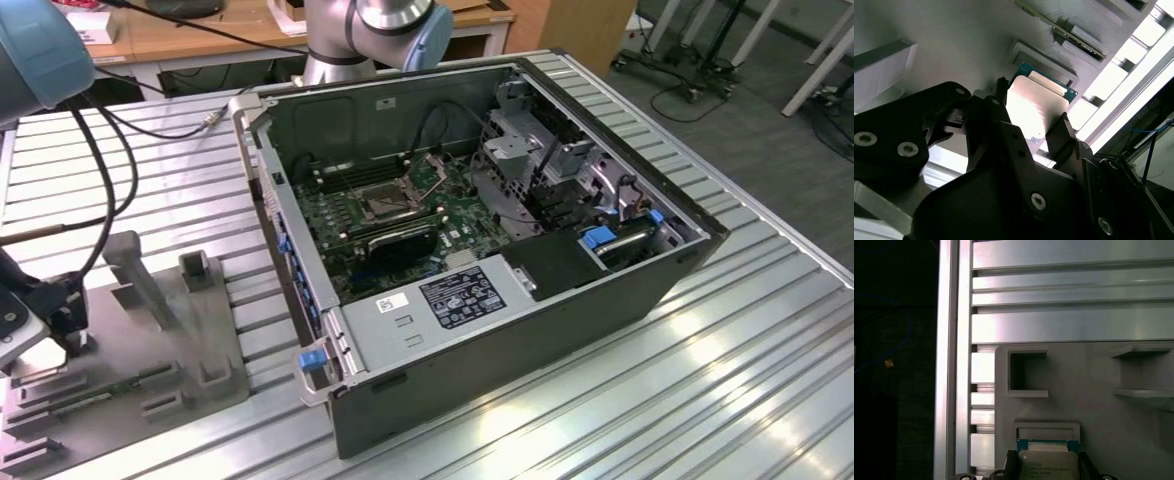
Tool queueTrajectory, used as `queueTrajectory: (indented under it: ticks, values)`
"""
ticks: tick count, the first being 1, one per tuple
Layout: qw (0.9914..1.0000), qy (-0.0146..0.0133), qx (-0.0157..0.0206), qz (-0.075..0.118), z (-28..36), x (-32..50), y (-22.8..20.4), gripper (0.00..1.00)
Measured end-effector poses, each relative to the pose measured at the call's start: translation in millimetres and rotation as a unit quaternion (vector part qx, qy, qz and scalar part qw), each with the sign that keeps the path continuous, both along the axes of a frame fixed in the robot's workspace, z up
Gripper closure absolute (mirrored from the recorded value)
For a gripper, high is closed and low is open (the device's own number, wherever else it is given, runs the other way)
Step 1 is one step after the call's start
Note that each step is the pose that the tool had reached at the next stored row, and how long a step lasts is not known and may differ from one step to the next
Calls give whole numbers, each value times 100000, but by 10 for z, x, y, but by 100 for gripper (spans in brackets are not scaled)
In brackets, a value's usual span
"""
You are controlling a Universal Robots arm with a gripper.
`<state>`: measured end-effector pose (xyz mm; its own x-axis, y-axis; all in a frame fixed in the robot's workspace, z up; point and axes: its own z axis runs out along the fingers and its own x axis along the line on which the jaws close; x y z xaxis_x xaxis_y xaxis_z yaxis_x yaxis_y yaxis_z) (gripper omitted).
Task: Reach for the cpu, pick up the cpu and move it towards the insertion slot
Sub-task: 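Pick up the cpu and move it towards the insertion slot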
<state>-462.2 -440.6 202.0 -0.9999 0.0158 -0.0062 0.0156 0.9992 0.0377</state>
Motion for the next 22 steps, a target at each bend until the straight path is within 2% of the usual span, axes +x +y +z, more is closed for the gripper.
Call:
queueTrajectory:
  ticks: [7, 22]
  values:
    - [100000, 7, -3, 0, 23, 0, 0, 45]
    - [100000, -1, 6, 0, 115, 0, 0, 45]
